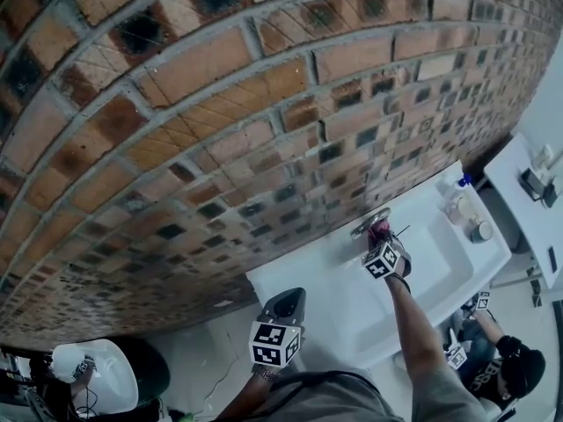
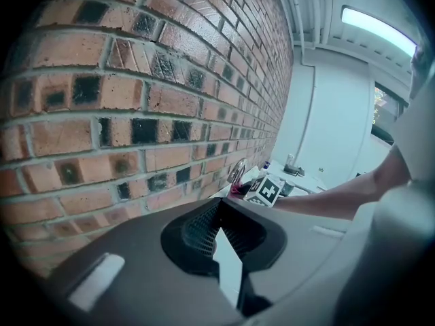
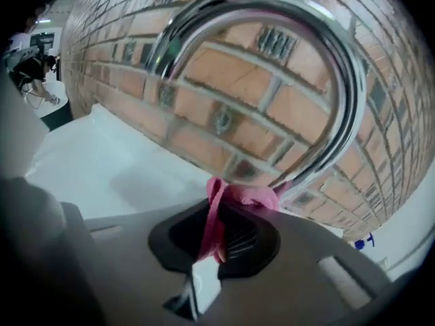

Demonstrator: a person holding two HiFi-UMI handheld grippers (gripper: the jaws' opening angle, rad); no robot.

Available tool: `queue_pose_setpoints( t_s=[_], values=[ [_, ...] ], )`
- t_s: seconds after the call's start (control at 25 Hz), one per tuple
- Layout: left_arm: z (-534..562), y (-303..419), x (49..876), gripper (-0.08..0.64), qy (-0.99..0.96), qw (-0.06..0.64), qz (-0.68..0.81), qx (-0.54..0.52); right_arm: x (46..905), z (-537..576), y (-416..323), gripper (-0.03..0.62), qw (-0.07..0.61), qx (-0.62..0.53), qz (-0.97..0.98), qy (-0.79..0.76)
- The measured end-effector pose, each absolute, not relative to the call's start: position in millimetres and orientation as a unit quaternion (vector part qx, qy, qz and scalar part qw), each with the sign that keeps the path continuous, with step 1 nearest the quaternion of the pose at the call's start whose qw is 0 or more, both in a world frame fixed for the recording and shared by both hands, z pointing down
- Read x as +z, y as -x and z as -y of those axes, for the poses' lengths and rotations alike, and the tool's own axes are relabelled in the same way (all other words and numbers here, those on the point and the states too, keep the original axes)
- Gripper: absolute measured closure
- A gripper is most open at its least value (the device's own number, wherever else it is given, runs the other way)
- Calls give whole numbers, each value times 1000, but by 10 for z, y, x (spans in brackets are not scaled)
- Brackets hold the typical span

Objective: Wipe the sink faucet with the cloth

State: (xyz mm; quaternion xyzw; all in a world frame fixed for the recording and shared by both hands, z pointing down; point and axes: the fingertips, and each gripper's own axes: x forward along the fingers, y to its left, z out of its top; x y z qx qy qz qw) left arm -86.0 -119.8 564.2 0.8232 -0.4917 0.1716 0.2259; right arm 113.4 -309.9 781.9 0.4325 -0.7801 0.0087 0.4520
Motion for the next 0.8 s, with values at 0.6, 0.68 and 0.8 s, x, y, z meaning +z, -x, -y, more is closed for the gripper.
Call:
queue_pose_setpoints(
  t_s=[0.6, 0.68, 0.8],
  values=[
    [1195, 782, 5640, 540, -829, 227, 482, 168, 7207, 3131, -3087, 563, 325, 151, 678, -642],
    [1185, 768, 5655, 540, -829, 229, 480, 169, 7454, 3057, -2984, 563, 214, 239, 704, -633],
    [1183, 755, 5669, 540, -828, 235, 479, 169, 7567, 2991, -2687, 563, -28, 358, 707, -610]
  ],
)
